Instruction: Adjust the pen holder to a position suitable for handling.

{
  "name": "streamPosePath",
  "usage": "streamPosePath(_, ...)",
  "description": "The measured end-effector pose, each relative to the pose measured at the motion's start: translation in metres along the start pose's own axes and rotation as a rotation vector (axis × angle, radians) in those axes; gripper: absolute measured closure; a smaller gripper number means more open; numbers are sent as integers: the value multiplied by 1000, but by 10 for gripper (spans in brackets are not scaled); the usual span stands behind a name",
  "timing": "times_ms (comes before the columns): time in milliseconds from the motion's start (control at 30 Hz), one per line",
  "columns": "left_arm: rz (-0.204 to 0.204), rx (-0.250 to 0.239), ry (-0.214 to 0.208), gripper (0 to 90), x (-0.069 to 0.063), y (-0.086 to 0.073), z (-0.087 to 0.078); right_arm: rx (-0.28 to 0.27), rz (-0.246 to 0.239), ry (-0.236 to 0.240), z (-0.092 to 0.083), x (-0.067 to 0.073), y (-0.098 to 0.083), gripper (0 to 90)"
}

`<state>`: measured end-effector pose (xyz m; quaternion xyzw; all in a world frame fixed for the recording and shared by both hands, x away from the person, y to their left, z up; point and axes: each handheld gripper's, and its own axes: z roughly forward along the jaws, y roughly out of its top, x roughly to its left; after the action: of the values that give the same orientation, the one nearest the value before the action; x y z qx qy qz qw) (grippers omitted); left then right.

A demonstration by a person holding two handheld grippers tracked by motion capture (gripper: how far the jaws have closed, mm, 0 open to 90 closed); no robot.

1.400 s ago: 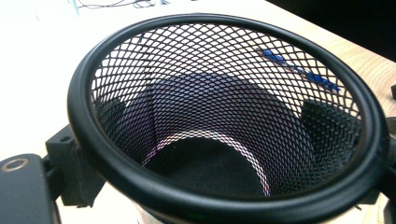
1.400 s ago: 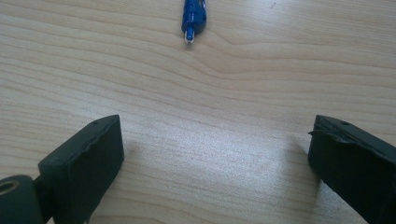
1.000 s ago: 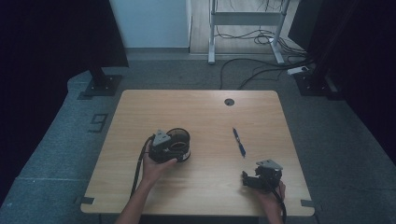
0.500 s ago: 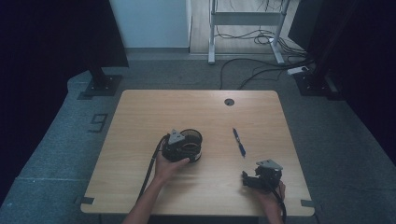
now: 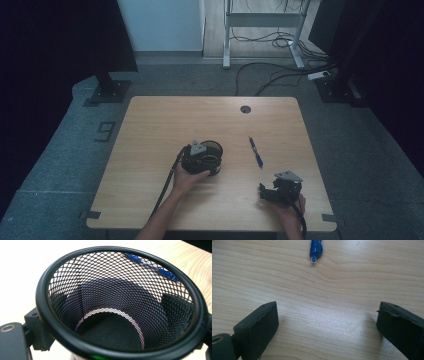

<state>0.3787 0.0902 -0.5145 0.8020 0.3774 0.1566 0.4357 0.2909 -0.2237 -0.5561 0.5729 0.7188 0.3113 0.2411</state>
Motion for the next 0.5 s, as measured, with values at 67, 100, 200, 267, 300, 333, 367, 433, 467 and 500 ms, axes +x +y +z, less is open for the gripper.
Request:
streamPosePath(67, -2, -2, -1, 89, -1, -1, 1, 0, 0, 0, 0, 0, 0, 34)
streamPosePath(100, 1, -4, 1, 88, -1, -2, 1, 0, 0, 0, 0, 0, 0, 34)
streamPosePath(200, -16, -6, 15, 69, -3, -2, 2, 0, 0, 0, 0, 0, 0, 34)
streamPosePath(267, -28, -13, 5, 21, -3, -2, 1, 0, 0, 0, 0, 0, 0, 35)
streamPosePath(300, -28, -14, -5, 0, -3, -2, 0, 0, 0, 0, 0, 0, 0, 35)
streamPosePath(333, -28, -17, -9, 0, -3, -2, -1, 0, 0, 0, 0, 0, 0, 35)
streamPosePath(367, -26, -18, -15, 0, -3, -2, -3, 0, 0, 0, 0, 0, 0, 35)
streamPosePath(433, -22, -16, -12, 0, -3, -3, -6, 0, 0, 1, 0, 0, 0, 36)
streamPosePath(467, -21, -15, -14, 0, -3, -4, -8, 0, 0, 1, 0, 0, 0, 36)
streamPosePath(500, -22, -16, -17, 0, -3, -4, -9, 0, 0, 1, 0, 0, 0, 36)
